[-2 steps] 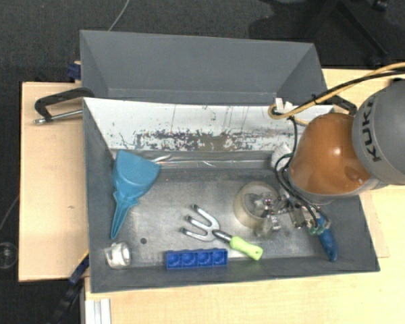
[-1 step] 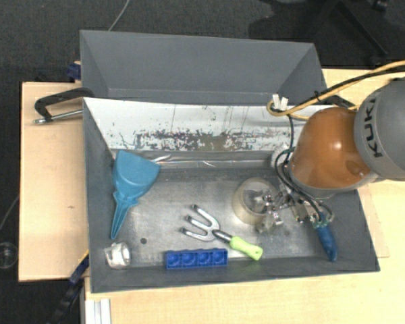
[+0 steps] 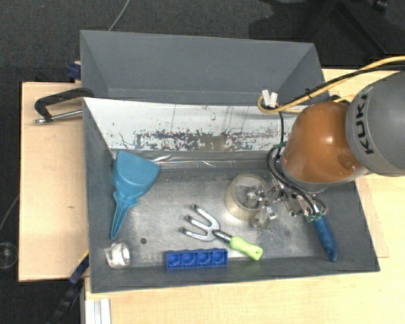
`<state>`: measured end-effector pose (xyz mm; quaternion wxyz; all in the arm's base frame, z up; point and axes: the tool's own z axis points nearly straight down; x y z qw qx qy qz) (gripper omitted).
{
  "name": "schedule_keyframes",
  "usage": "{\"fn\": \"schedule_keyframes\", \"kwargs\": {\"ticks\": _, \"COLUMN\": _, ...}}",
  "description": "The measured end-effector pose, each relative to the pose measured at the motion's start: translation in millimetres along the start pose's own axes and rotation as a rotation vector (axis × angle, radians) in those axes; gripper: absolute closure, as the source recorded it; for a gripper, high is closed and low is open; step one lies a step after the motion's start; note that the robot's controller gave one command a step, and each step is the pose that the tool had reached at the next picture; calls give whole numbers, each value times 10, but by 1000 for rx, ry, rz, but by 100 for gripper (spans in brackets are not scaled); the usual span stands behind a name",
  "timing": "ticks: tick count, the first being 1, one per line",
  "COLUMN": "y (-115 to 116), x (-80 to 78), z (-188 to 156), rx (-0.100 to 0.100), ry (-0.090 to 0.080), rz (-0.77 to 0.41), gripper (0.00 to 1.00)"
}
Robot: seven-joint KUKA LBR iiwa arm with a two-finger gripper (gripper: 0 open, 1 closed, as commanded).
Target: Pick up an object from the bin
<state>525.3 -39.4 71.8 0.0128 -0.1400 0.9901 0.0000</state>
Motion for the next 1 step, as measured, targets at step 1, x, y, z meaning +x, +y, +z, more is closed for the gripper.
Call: {"fn": "schedule_keyframes", "kwargs": {"ticks": 1, "y": 36, "x": -166, "z": -11, "rx": -2, "ry": 3, "rz": 292, "gripper": 100}}
